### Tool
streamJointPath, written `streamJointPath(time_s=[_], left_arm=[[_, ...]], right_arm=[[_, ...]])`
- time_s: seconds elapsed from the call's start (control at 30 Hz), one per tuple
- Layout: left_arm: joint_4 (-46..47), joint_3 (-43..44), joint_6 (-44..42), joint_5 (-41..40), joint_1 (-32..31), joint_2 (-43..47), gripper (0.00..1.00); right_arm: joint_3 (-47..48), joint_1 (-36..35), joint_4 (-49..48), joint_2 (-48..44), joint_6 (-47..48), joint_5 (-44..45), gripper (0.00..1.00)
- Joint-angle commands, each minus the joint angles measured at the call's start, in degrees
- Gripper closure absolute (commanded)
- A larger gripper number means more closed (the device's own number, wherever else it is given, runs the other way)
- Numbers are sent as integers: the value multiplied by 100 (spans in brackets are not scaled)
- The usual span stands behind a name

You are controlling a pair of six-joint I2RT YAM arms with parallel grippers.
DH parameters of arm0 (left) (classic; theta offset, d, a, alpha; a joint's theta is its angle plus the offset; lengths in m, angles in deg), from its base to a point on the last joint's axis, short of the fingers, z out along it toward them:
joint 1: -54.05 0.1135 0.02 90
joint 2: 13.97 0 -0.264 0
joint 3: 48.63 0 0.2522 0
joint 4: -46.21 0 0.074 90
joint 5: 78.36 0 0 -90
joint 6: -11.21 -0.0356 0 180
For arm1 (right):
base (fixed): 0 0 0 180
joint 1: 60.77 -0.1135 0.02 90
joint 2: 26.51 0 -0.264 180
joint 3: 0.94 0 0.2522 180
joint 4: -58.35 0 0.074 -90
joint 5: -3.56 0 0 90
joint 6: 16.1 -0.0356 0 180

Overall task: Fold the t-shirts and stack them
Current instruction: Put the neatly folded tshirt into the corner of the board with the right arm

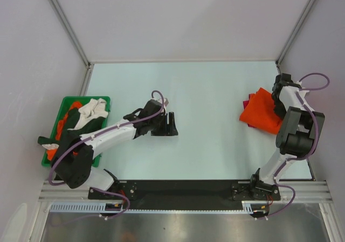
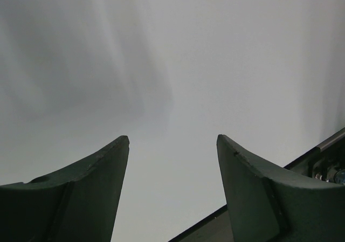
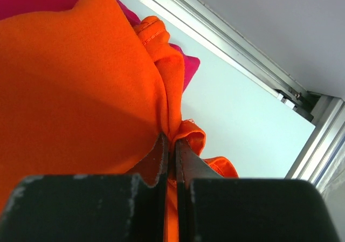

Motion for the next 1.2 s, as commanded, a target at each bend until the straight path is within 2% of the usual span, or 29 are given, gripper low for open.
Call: streamJointPath(time_s=[0.0,0.3,0.33,0.4,0.43,0.57,0.73,0.93,1.0,1.17], left_arm=[[27,242,-62,67,-41,-5,28],[44,312,-53,76,-94,-101,28],[36,330,-44,84,-103,-128,28],[36,365,-44,93,-147,-145,28],[44,374,-44,84,-156,-154,28],[27,435,-44,76,-243,-189,28],[-17,515,-36,32,-340,-225,28],[35,602,-27,75,-402,-365,28],[123,786,-62,172,-410,-601,28],[62,2051,-167,664,-411,-1515,29]], right_arm=[[47,58,-72,153,-131,27,100],[127,-355,-484,-505,-79,256,99],[127,-381,-503,-636,-70,238,91],[188,-452,-494,-734,-96,273,82],[205,-461,-494,-804,-70,247,70],[258,-505,-485,-997,-70,142,52],[258,-540,-459,-1191,-87,124,48],[-144,-944,-986,-1806,115,-710,49],[-216,-1111,-1031,-1972,-16,-869,49],[-654,-1356,-1223,-2246,201,-1011,50]])
